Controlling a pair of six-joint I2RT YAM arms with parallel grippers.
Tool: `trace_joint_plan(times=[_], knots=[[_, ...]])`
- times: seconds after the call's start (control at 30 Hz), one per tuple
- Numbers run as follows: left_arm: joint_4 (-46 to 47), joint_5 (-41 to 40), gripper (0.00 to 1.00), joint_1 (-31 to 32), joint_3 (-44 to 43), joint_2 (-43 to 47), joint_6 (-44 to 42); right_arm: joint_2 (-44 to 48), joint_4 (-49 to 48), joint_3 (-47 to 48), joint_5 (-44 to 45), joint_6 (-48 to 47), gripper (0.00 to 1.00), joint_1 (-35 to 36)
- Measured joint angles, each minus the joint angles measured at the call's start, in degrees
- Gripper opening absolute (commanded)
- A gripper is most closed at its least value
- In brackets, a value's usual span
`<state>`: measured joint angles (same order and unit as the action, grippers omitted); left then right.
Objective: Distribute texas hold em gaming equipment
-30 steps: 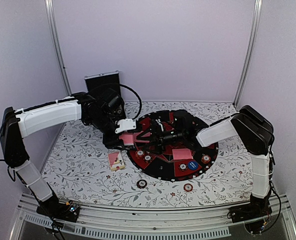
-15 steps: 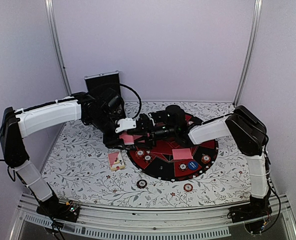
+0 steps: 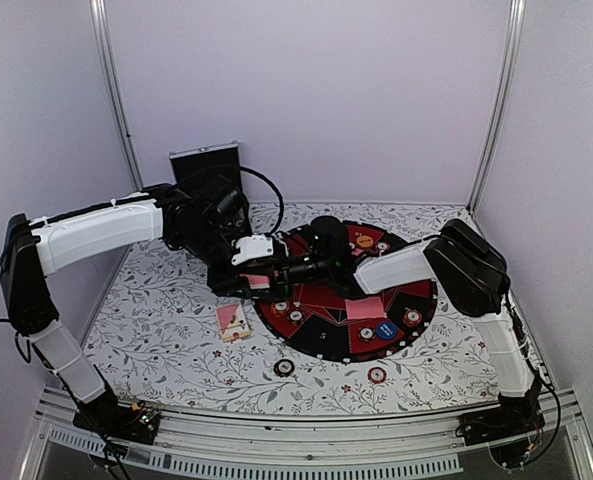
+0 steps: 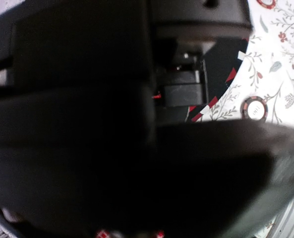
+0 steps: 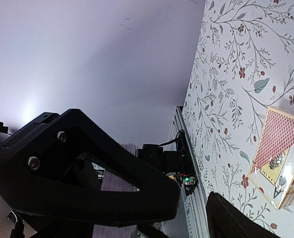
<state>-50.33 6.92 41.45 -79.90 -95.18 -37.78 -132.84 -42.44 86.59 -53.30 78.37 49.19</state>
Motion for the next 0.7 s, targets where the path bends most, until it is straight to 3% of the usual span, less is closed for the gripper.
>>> trace_joint_plan(times=[0.43, 0.7], knots=[[-0.37, 0.28, 0.0, 0.0, -1.01, -0.11, -0.02, -3.32, -4.66, 1.95, 0.24, 4.04, 0.71, 0.31], [-1.2, 0.37, 0.0, 0.0, -1.05, -0.87, -0.04, -0.87, -7.26, -3.63, 1.16, 3.48, 0.61, -0.9]])
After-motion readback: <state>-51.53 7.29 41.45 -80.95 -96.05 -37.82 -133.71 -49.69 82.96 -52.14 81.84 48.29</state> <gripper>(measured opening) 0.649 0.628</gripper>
